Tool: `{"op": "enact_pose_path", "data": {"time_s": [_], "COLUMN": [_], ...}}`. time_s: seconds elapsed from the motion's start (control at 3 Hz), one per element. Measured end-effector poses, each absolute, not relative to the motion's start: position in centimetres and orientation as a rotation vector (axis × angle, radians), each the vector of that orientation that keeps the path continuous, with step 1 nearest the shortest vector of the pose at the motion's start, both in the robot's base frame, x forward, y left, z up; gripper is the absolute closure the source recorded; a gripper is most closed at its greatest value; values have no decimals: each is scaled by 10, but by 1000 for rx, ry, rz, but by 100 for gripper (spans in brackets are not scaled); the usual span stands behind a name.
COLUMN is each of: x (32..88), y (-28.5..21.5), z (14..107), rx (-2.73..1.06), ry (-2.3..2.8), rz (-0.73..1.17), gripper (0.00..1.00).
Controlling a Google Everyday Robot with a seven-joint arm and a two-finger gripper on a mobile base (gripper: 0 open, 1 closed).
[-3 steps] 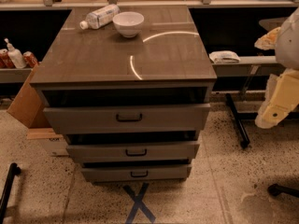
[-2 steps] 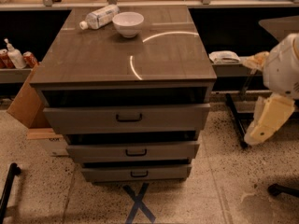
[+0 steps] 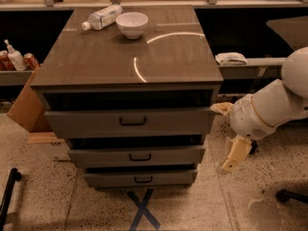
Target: Open middle drawer
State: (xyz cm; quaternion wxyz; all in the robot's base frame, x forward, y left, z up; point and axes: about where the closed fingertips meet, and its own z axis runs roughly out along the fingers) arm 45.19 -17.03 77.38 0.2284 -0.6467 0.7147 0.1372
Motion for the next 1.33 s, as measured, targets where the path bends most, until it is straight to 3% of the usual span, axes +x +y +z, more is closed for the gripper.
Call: {"op": "enact_pose_path", "data": {"time_s": [0.67,1.33], "x": [457,470], "y": [-173,-193], "z": [741,626], "rx": [-1828,-1915], "ry": [1956,1968], "rz": [395,407], "gripper": [0,0]}}
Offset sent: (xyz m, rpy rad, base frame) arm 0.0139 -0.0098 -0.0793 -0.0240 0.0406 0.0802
